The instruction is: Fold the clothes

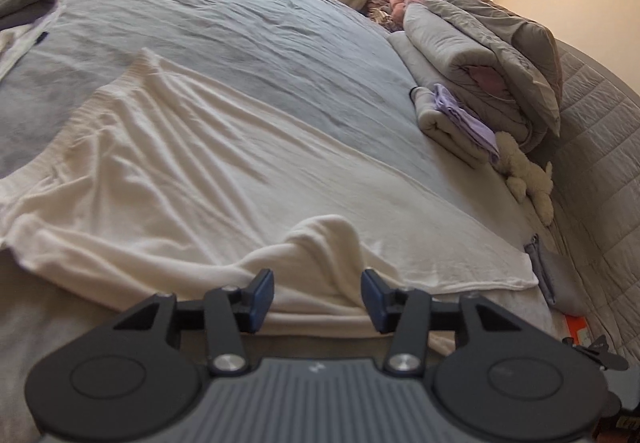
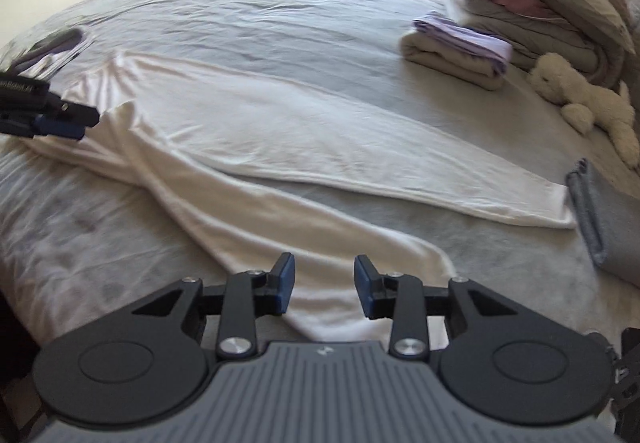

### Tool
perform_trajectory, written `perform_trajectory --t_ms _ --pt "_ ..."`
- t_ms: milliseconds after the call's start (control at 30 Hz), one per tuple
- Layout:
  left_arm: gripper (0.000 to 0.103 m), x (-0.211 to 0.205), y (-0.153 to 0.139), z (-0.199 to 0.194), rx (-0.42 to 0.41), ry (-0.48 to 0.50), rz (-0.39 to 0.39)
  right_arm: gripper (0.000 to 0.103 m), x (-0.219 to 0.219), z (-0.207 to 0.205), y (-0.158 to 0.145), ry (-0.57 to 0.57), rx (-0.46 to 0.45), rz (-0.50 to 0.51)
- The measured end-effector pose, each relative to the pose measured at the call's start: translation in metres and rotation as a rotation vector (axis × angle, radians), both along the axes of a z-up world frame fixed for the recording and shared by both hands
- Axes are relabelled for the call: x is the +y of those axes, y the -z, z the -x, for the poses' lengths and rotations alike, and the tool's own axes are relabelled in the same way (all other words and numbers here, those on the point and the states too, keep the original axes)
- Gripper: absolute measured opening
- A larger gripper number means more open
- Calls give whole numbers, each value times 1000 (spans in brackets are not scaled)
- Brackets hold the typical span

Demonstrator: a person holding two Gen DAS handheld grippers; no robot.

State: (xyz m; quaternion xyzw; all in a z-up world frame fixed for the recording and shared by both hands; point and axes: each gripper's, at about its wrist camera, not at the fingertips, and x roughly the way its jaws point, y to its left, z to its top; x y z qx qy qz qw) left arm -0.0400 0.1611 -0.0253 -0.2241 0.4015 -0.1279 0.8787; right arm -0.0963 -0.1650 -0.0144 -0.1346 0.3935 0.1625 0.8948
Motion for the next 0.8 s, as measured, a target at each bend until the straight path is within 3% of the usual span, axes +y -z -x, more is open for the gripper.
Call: perform_trajectory --t_ms 367,800 --pt "49 15 -2 13 21 -8 8 37 24 19 23 -64 25 44" --pt "47 -51 17 12 77 156 47 37 -21 31 26 33 14 57"
